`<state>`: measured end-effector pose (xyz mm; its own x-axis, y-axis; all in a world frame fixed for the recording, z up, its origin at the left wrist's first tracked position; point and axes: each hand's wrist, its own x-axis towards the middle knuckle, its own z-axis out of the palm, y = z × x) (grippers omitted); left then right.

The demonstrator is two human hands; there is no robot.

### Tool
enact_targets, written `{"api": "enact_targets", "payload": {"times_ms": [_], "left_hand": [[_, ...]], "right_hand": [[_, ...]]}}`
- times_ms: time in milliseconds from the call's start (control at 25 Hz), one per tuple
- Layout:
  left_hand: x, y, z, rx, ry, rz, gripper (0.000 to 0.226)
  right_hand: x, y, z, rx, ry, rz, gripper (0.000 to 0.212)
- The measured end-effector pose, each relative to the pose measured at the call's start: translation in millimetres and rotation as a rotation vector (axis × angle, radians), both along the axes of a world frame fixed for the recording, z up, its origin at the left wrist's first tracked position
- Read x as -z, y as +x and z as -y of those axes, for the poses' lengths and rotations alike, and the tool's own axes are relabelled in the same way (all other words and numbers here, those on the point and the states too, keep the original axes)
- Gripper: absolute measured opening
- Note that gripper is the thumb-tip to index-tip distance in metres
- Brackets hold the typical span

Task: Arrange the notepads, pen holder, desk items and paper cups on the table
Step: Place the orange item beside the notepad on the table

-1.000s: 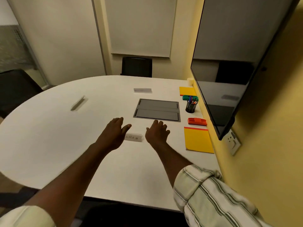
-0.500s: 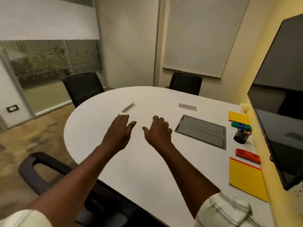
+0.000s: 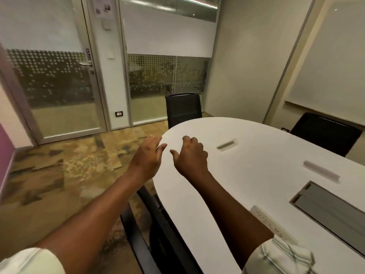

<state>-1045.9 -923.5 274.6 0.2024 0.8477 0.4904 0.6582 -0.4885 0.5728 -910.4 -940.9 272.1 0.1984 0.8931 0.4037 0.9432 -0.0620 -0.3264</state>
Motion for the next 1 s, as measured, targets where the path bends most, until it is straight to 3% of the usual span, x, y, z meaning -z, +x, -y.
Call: {"api": "enact_targets", "payload": {"times_ms": [320, 600, 1000], "left_hand": [[13.1, -135.0, -115.3, -0.055, -0.009, 0.019, 0.037], [31.8, -267.6, -215.3, 0.002, -0.041, -0.094, 0.043], [67.7, -338.2, -340.7, -0.004, -0.049, -0.158, 0.052]], "right_hand": [[7.1, -127.5, -117.4, -0.128, -0.034, -0.022, 0.051], [11.0, -254.1, -212.6, -0.184, -0.048, -0.062, 0.057], [46.4, -333.7, -359.0, -0.205, -0.245, -0.043, 0.067]]}}
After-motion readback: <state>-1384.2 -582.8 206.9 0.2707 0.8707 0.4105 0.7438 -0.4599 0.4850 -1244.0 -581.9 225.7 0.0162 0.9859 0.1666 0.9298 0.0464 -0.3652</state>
